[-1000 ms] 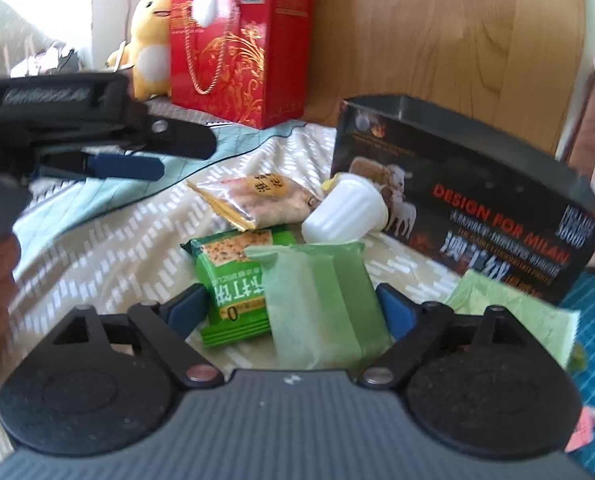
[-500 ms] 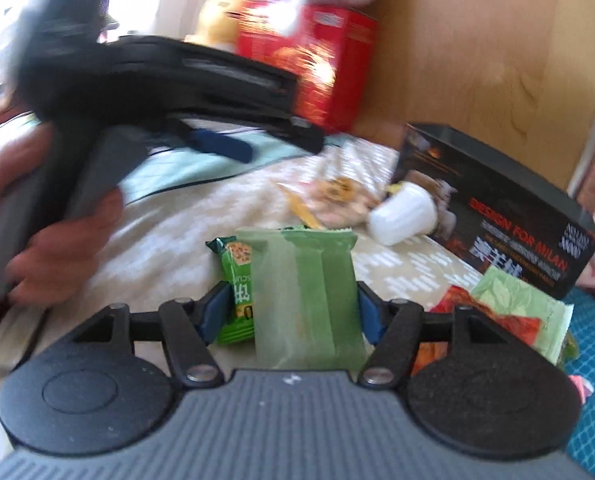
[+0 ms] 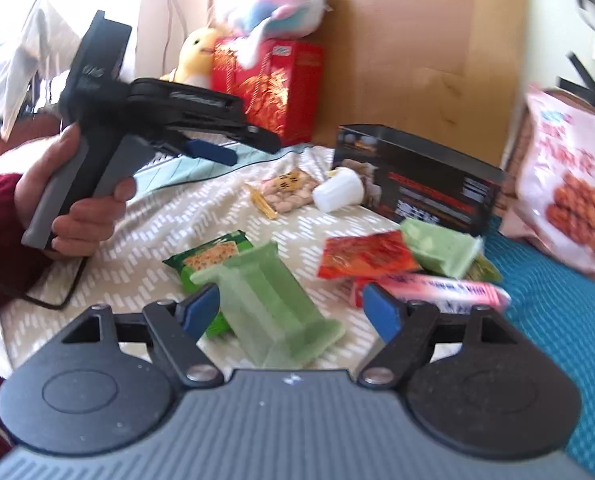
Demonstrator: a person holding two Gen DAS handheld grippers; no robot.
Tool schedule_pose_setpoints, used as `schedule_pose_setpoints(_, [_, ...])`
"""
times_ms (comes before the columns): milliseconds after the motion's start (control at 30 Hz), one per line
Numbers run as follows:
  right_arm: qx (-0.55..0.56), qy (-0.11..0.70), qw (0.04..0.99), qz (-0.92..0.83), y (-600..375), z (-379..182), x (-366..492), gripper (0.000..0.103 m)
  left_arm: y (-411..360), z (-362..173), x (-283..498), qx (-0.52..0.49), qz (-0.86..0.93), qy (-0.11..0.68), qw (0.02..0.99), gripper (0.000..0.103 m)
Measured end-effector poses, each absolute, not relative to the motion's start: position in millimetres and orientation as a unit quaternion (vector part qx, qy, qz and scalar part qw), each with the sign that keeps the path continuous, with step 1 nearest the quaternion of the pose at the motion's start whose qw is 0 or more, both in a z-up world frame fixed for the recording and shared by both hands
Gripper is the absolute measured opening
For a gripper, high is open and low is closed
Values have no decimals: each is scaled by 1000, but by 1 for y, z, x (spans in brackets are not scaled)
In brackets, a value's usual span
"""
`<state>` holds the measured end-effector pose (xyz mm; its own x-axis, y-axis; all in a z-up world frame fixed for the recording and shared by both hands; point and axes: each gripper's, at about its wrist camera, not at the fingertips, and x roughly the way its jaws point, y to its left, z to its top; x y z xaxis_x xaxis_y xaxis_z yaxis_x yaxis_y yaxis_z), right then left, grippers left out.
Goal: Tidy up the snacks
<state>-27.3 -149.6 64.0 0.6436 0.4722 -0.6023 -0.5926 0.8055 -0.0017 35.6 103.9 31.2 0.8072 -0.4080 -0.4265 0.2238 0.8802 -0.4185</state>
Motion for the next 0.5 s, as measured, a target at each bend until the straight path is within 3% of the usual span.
schedule_pose_setpoints(400, [-87,352,887,287,-151,38,-21,80,25,33,-10,-69,-254,324,909,77])
schedule_pose_setpoints(433, [-89,350,886,290,-151,39,-22,78,17,29,-10,-55,-252,333,907,72])
schedule_pose_setpoints(500, [-88,346,887,294,-151,40,-23,64,4,24,-13,-36,-248,332,910,72])
